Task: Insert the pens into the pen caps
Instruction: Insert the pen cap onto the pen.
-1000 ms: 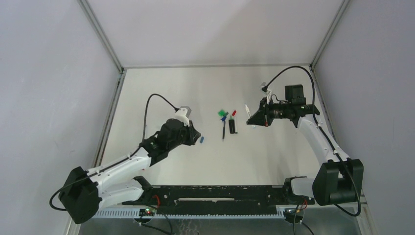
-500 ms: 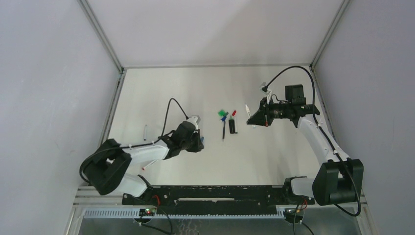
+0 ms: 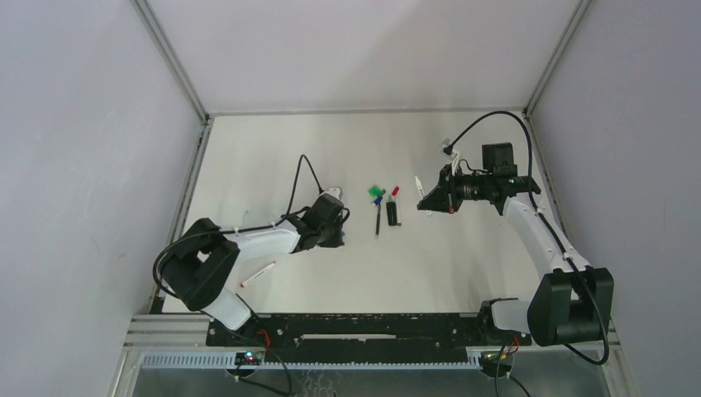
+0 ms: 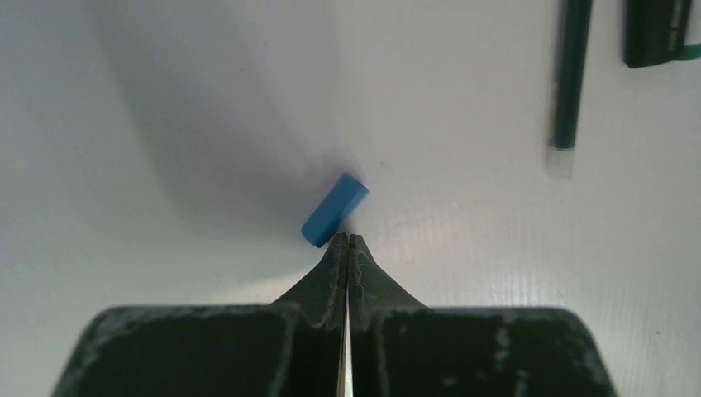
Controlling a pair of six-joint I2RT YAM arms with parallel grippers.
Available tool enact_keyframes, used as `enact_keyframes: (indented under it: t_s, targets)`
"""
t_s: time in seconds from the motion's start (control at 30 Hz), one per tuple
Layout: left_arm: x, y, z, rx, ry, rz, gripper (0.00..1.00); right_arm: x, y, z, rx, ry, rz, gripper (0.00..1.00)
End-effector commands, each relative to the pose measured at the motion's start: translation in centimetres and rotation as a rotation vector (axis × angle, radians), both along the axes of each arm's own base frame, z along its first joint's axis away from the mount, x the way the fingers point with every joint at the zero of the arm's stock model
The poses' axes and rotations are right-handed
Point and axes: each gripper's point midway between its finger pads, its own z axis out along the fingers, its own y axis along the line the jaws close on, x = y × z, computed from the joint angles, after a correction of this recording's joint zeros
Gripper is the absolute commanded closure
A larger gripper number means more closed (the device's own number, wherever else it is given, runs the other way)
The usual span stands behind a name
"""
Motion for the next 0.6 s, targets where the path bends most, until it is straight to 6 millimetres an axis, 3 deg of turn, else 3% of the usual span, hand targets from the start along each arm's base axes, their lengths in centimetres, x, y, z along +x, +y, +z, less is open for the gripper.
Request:
enact_keyframes:
  t_s: [0.0, 0.57]
  targets:
    - [-0.3, 2.7, -0.7, 0.144, 0.014, 0.053, 1.0, 0.5, 0.0, 1.3, 0.01, -0.05, 0.014, 0.95]
    - [4.3, 1.4, 0.5, 0.179, -0.028, 0.03, 1.0, 0.6, -0.4, 1.5, 0.014, -0.056, 0.003, 0.95]
